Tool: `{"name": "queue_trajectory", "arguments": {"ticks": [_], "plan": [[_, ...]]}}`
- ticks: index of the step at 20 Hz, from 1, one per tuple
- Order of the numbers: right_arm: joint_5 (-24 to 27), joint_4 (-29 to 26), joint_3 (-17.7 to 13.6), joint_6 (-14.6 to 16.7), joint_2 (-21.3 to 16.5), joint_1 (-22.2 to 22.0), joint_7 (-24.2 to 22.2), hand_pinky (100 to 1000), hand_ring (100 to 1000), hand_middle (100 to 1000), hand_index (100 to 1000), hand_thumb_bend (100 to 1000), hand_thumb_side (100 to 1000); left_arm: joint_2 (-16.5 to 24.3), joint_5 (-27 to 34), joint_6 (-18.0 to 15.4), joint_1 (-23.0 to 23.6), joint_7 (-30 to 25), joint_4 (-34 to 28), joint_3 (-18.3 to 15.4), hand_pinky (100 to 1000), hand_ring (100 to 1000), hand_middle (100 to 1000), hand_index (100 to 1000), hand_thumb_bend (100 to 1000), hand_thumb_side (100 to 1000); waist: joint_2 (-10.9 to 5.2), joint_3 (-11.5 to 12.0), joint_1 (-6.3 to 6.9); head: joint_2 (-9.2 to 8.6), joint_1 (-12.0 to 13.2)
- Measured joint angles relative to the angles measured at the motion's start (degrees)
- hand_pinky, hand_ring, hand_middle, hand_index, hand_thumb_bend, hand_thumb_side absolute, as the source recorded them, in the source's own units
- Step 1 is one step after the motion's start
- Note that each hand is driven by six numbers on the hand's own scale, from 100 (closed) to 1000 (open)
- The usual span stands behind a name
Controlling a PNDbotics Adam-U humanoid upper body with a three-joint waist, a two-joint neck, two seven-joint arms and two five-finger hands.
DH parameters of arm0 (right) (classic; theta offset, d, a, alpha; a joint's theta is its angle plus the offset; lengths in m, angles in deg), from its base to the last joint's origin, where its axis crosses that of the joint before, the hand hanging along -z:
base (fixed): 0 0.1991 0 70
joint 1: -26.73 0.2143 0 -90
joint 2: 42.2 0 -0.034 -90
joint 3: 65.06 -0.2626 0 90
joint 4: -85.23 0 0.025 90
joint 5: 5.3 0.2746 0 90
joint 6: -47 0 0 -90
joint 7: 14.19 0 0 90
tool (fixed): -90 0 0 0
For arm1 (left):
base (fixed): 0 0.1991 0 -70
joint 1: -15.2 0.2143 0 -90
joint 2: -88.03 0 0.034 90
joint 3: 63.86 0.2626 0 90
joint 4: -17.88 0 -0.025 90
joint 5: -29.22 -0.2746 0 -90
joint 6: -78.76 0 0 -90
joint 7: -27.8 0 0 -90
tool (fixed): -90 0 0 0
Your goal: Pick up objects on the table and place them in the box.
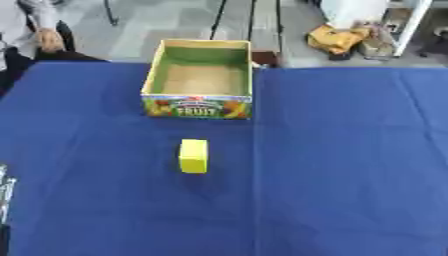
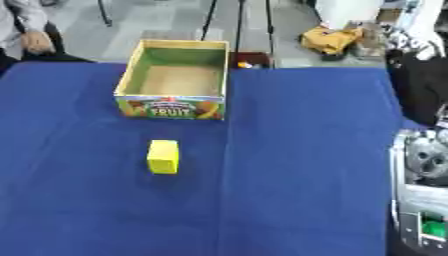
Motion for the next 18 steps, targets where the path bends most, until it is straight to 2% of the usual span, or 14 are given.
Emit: {"name": "queue_trajectory", "arguments": {"ticks": [4,7,9,13,18], "plan": [[0.00,0.00,0.00,-0.02,-0.02,-0.01,-0.01,707,781,565,804,100,701,3.35,-2.20,2.15,0.68,-0.46,0.00,-0.01,674,709,763,954,391,1000,0.00,-0.18,0.05,0.80,-0.18],[0.00,0.00,0.00,-0.05,-0.11,-0.03,-0.02,707,781,562,804,100,698,8.36,-5.48,5.71,1.01,-1.42,0.00,0.08,693,720,790,996,462,1000,-0.01,-0.36,0.18,1.19,-0.23],[0.00,0.00,0.00,-0.13,-0.24,-0.09,-0.09,706,781,560,804,100,693,12.54,-8.21,8.94,1.01,-3.08,0.00,0.65,697,725,797,1000,466,1000,-0.01,-0.39,0.45,1.24,-0.23],[0.02,0.00,0.00,-0.31,-0.61,-0.57,-0.28,705,781,557,803,100,688,20.77,-12.23,15.63,0.90,-9.08,0.00,3.27,695,734,808,1000,437,1000,-0.02,-0.41,1.01,1.23,-0.18],[0.11,0.00,0.02,-0.50,-1.09,-0.91,-0.52,703,780,553,803,100,678,29.36,-15.07,23.16,-0.60,-20.38,-0.05,6.71,702,757,831,1000,422,1000,-0.03,-0.51,1.32,1.14,0.05]]}}
